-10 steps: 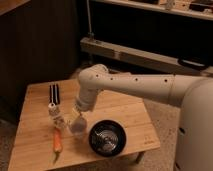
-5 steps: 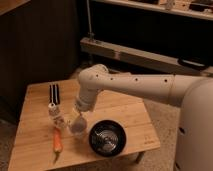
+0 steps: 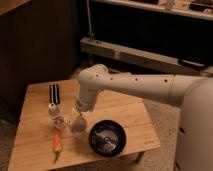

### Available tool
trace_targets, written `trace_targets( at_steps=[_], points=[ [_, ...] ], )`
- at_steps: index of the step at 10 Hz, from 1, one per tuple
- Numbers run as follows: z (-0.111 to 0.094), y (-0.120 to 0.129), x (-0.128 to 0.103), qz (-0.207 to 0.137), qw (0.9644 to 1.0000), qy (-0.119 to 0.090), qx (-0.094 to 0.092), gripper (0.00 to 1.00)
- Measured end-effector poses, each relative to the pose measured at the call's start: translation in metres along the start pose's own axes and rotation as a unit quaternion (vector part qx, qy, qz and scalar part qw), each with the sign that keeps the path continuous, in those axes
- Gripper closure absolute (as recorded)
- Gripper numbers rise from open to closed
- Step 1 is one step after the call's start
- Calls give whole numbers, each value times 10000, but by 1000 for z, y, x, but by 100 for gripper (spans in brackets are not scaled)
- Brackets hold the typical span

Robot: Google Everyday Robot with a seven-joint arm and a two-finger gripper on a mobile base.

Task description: Move the arm in a circular motion

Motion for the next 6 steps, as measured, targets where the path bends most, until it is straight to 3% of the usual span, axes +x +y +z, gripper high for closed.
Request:
trace_targets(
  at_steps=[2, 4, 6],
  points=[
    [-2, 0, -2, -25, 10000, -8, 41, 20],
    [-16, -5, -20, -127, 9996, -30, 268, 20],
    [-56, -27, -53, -215, 9983, -134, 532, 20]
  ],
)
